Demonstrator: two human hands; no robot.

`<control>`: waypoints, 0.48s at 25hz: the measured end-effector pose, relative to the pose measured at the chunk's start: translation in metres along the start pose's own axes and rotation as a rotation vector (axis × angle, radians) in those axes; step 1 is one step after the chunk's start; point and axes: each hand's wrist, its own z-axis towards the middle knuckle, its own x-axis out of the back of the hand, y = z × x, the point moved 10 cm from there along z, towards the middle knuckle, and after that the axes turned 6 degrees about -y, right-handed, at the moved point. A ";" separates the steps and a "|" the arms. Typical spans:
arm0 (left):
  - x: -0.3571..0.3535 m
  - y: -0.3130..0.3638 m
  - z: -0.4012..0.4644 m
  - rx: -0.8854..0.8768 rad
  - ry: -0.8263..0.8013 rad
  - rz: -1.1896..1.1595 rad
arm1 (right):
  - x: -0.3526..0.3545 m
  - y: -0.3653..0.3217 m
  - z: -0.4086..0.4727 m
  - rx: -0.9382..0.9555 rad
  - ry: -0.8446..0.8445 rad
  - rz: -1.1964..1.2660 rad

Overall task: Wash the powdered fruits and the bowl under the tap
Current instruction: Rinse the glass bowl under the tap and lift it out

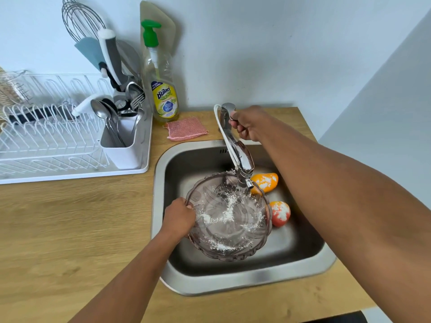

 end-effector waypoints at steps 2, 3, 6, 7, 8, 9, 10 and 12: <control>0.000 -0.001 -0.001 -0.005 -0.001 0.010 | -0.001 -0.001 0.002 -0.007 -0.004 0.018; -0.001 -0.001 -0.002 -0.005 -0.003 0.010 | -0.002 -0.003 0.003 -0.006 -0.006 0.027; 0.000 -0.003 -0.001 -0.004 0.002 0.013 | -0.001 -0.009 0.006 -0.011 -0.010 0.049; 0.000 -0.003 -0.002 0.000 0.001 0.008 | -0.001 -0.011 0.007 -0.010 -0.009 0.049; 0.000 -0.004 -0.001 -0.001 0.001 0.005 | -0.001 -0.012 0.008 -0.009 -0.010 0.046; -0.001 -0.004 -0.002 -0.003 -0.001 0.003 | -0.001 -0.012 0.008 -0.012 -0.012 0.042; -0.001 -0.004 -0.001 -0.005 0.001 0.002 | -0.001 -0.012 0.008 -0.016 -0.015 0.035; 0.000 -0.004 -0.001 -0.004 0.010 0.010 | -0.001 -0.013 0.006 -0.009 -0.019 0.020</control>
